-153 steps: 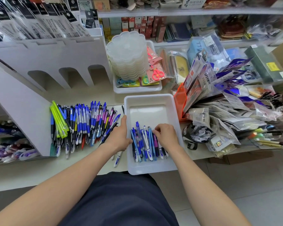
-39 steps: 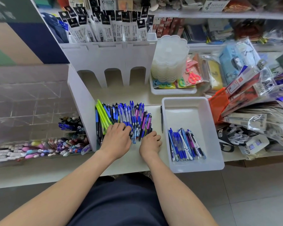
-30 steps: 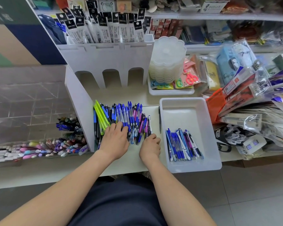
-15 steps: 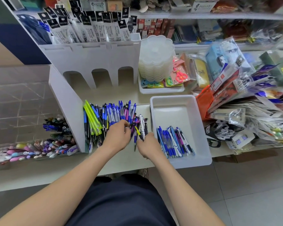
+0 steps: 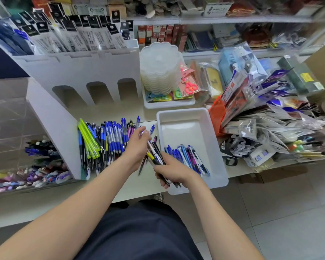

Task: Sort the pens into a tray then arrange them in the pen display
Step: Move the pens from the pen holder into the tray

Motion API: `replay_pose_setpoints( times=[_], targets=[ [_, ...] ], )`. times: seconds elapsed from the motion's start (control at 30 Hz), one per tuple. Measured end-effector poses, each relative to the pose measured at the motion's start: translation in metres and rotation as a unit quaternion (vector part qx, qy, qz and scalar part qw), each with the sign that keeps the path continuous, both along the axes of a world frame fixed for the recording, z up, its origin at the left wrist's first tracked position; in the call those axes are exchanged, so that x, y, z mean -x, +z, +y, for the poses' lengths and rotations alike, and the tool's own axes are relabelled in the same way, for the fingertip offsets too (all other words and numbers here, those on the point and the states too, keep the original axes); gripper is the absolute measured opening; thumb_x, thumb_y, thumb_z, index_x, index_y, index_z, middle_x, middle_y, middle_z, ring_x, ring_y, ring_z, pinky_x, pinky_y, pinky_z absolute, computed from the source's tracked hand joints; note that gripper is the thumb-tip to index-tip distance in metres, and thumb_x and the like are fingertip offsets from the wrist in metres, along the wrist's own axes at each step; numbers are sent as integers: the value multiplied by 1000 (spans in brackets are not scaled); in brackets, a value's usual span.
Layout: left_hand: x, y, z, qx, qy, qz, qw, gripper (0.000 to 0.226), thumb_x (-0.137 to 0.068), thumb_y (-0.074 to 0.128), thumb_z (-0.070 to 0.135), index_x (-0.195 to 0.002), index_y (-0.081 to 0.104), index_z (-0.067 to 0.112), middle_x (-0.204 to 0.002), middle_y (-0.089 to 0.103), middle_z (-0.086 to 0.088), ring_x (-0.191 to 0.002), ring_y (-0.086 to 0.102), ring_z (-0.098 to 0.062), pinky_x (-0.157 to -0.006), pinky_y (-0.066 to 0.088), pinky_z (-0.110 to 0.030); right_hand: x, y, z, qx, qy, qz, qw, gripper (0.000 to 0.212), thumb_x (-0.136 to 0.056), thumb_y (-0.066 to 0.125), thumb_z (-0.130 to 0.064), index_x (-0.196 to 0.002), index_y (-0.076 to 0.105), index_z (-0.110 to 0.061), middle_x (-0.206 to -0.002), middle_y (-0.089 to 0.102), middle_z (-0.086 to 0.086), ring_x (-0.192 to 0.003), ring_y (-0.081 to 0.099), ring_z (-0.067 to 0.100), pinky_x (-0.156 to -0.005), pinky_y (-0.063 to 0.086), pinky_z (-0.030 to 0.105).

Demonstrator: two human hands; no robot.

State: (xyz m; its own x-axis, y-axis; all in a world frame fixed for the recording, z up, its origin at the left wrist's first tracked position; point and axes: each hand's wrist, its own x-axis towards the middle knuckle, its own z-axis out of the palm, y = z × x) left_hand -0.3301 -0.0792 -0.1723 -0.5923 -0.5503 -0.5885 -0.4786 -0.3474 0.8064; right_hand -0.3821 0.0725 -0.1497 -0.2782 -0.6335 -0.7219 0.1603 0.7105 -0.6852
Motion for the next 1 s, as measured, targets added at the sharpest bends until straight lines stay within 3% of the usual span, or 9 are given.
replay_pose_setpoints(
  times=[0.1, 0.2, 0.33, 0.43, 0.53, 0.67, 0.87, 0.93, 1.0],
  targets=[
    [16, 7, 25, 53, -29, 23, 998, 37, -109, 53, 13, -143, 47, 28, -115, 66, -8, -100, 72, -20, -94, 60, -44, 16, -6, 11, 3, -22, 55, 998, 23, -89, 57, -11, -110, 50, -13, -80, 59, 12, -59, 58, 25, -55, 49, 36],
    [29, 9, 48, 79, -107, 39, 990, 46, -110, 48, 13, -149, 35, 33, -121, 67, 0, -108, 68, -16, -88, 54, -30, 32, -21, 24, 10, -48, 185, 982, 19, -86, 67, -24, -104, 61, -21, -83, 68, 2, -69, 63, 18, -66, 53, 38],
    [48, 12, 62, 96, -216, 14, 971, 38, -112, 45, 28, -150, 41, 29, -131, 64, -6, -123, 62, -26, -105, 48, -42, 52, -38, 46, -29, -73, 312, 947, 10, -82, 69, -32, -89, 64, -27, -83, 70, -4, -82, 67, 22, -68, 56, 39],
    [56, 9, 67, 144, -309, -12, 940, 48, -113, 40, 25, -160, 41, 20, -160, 45, -2, -148, 42, -19, -119, 32, -33, 67, -51, 62, -48, -96, 339, 934, 9, -85, 67, -30, -82, 59, -27, -76, 66, -3, -76, 63, 24, -58, 46, 36],
    [52, -6, 75, 259, -364, -39, 894, 59, -107, 43, 11, -165, 31, 12, -173, 27, -8, -159, 24, -23, -128, 20, -36, 78, -64, 72, -43, -166, 351, 921, 8, -97, 64, -22, -95, 59, -17, -79, 61, -3, -70, 54, 17, -57, 35, 36],
    [41, -37, 81, 420, -422, -112, 796, 56, -99, 55, 8, -154, 48, 6, -166, 32, -19, -156, 26, -37, -128, 25, -48, 87, -78, 78, -50, -198, 389, 898, 14, -99, 64, -18, -106, 56, -9, -89, 61, 3, -78, 52, 22, -65, 37, 36],
    [34, -55, 87, 526, -540, -178, 632, 66, -100, 56, 18, -161, 32, 9, -167, 27, -19, -158, 14, -43, -131, 12, -53, 81, -97, 93, -198, -56, 455, 866, 26, -98, 65, -21, -117, 55, -5, -113, 68, 14, -105, 62, 32, -81, 50, 41],
    [36, -57, 89, 547, -554, -179, 601, 71, -101, 56, 19, -165, 26, 11, -171, 21, -18, -160, 9, -45, -131, 9, -55, 80, -98, 95, -227, -17, 462, 857, 31, -101, 64, -23, -124, 53, -4, -119, 67, 14, -109, 63, 32, -83, 50, 38],
    [39, -59, 91, 557, -566, -171, 583, 70, -101, 57, 20, -164, 27, 12, -170, 23, -18, -157, 16, -44, -130, 14, -53, 81, -99, 98, -250, 16, 463, 850, 34, -103, 64, -23, -128, 53, -3, -121, 68, 15, -109, 67, 31, -79, 51, 36]
  ],
)
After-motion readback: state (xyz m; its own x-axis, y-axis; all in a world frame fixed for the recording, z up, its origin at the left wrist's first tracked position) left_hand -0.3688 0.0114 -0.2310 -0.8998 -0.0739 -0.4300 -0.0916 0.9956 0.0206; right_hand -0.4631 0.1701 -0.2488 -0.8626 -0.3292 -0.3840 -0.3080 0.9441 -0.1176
